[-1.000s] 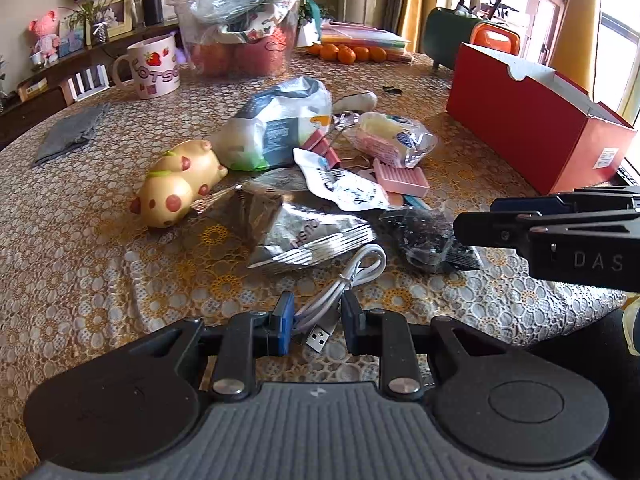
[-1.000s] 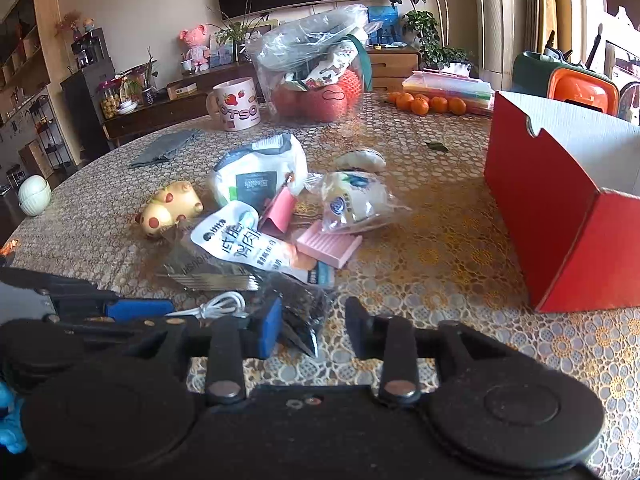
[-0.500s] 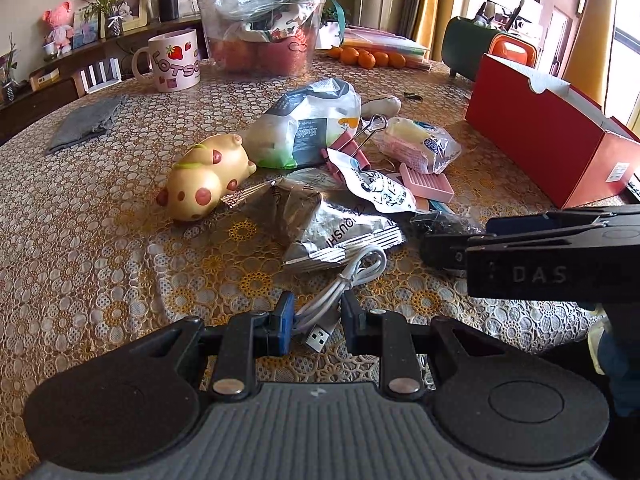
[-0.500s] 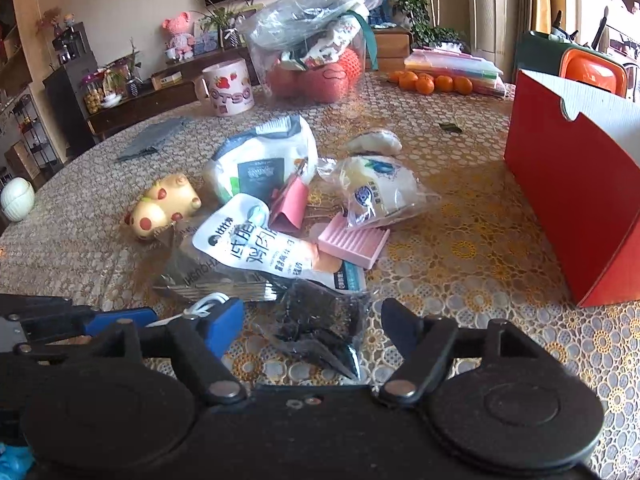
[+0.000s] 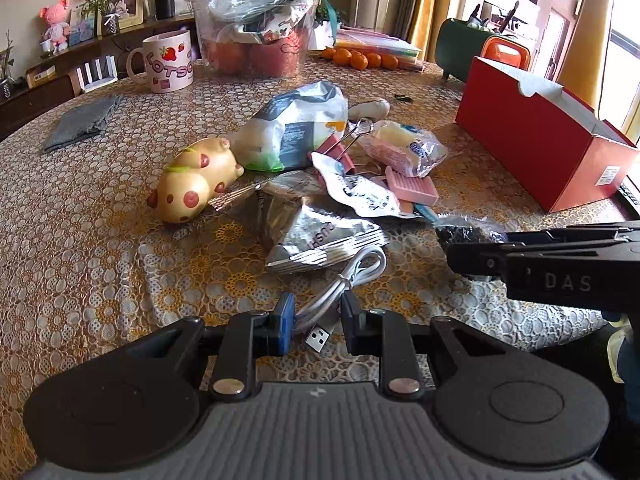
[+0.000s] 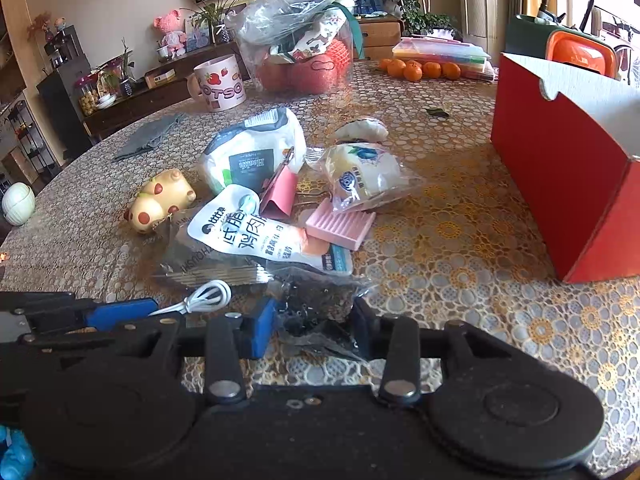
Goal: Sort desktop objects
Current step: 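Carry the cable with left tool over the red shoebox while right tool carries the bag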
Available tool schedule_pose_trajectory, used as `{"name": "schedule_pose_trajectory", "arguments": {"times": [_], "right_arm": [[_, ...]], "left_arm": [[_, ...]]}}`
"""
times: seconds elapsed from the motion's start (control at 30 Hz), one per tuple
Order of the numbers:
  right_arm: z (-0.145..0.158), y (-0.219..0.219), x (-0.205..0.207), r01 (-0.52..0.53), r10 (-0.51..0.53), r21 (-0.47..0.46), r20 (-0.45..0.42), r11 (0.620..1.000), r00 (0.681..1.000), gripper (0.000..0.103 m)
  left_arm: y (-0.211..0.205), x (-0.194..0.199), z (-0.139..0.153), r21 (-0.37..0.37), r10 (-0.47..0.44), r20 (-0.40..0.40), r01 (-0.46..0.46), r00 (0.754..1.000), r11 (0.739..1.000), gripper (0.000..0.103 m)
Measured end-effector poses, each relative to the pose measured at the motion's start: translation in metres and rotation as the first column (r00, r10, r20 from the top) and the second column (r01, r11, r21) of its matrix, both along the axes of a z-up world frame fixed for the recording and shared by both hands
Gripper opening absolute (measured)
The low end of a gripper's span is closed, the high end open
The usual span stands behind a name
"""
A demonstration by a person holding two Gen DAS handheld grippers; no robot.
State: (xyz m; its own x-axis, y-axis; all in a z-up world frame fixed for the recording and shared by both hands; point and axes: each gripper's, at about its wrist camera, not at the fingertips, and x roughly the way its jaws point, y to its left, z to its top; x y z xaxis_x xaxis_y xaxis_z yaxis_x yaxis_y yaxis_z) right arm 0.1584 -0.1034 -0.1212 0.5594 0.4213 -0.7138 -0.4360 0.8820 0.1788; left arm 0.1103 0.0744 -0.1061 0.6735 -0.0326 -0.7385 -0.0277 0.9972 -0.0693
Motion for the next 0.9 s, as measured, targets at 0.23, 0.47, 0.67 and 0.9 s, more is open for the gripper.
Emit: {"name": "schedule_pose_trajectory", "arguments": {"times": [0.23,0.47,0.67,0.9], "right_arm": [[0.016,-0.028,-0.009,0.016,-0.017,0.022,0.011,1.000,1.000,0.040],[0.042,-0.057,-0.015,0.016,-0.018,0.029,0.059,0.999,0.998,0.040],[0.064,-0.087,-0.018,0.027,-0.028,0.020,0.097,0.999,0.995,0.040],[0.092,-0.128,-0.020,0.041,-0.040,-0.005,0.161,0.999,0.986,0.040]], "left_arm": [[-0.020,0.000,0.017,-0.004,-0.027,0.021,0.027,0.999,1.000,0.023],[-0.052,0.005,0.048,-0.006,-0.086,0.072,0.087,0.994,0.996,0.023],[-0.086,0.016,0.074,-0.008,-0.147,0.109,0.149,0.983,0.989,0.023],[-0.128,0.031,0.099,0.010,-0.217,0.157,0.218,0.963,0.976,0.023]]}}
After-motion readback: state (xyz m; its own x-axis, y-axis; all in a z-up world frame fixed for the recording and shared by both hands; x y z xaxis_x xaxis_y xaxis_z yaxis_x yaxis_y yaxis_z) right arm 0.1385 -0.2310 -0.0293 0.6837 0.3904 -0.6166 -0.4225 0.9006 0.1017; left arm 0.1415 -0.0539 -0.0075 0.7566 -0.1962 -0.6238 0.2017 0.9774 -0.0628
